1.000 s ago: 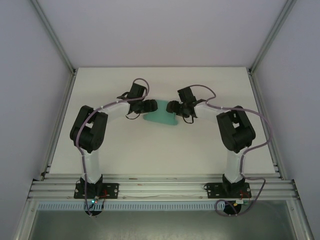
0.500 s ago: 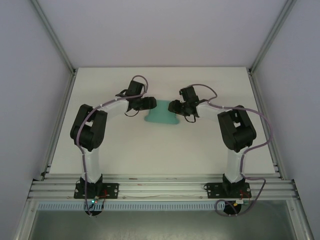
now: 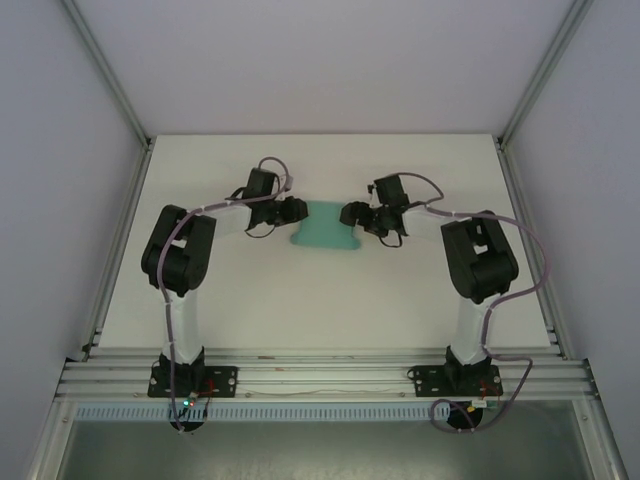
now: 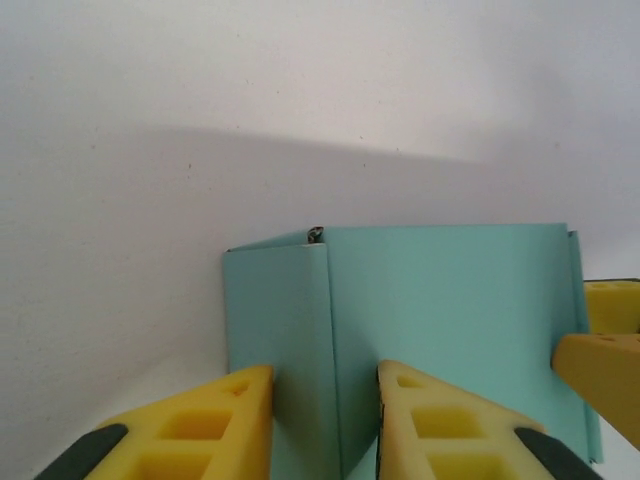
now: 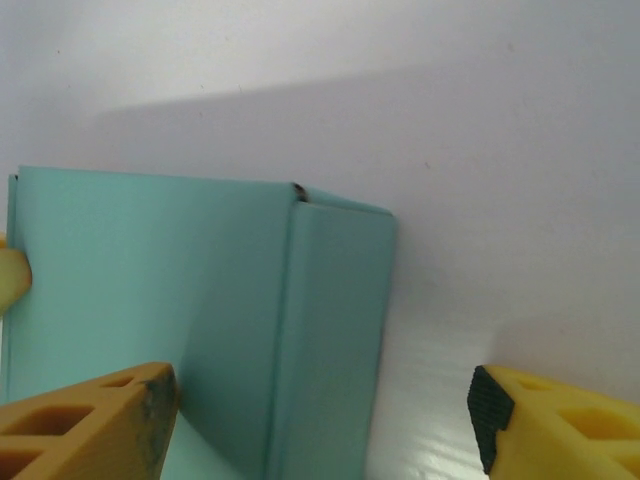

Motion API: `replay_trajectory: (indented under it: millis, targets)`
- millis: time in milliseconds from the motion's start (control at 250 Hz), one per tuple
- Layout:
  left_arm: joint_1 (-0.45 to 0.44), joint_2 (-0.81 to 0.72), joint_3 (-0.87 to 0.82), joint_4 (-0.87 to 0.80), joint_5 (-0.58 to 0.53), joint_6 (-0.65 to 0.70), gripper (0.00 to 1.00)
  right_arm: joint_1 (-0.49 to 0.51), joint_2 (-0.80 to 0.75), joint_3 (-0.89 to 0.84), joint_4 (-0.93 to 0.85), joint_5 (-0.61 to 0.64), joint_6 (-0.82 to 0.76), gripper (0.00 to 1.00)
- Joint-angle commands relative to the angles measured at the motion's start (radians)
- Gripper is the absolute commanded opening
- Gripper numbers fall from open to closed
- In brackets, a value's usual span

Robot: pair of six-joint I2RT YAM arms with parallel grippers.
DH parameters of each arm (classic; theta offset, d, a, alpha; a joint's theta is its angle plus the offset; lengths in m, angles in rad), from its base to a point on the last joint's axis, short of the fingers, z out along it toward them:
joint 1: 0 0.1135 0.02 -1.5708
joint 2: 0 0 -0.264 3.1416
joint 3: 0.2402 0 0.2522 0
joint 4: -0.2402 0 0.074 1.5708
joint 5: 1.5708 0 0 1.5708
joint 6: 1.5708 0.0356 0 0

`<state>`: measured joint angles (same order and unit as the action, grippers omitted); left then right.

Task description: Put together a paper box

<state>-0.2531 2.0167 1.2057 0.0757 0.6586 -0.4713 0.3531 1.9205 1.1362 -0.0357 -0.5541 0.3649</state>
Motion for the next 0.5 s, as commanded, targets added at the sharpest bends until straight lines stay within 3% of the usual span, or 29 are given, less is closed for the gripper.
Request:
replay_trajectory:
  millis: [0,84,292,496]
  targets:
    - [0.034,0.001,-0.101,0.076,0.053,-0.066,0.27,-0.037,-0.033,-0.044,0.008,-0.087,0.031,0.78]
    - [0.054,0.006,-0.136,0.134,0.093,-0.108,0.20,-0.055,-0.022,-0.045,0.034,-0.170,0.050,0.82]
    - [0.074,0.002,-0.188,0.233,0.126,-0.158,0.18,-0.056,0.000,-0.067,0.235,-0.345,0.192,0.87]
    - [0.075,-0.006,-0.195,0.224,0.123,-0.138,0.18,-0.047,0.069,-0.010,0.286,-0.402,0.273,0.84]
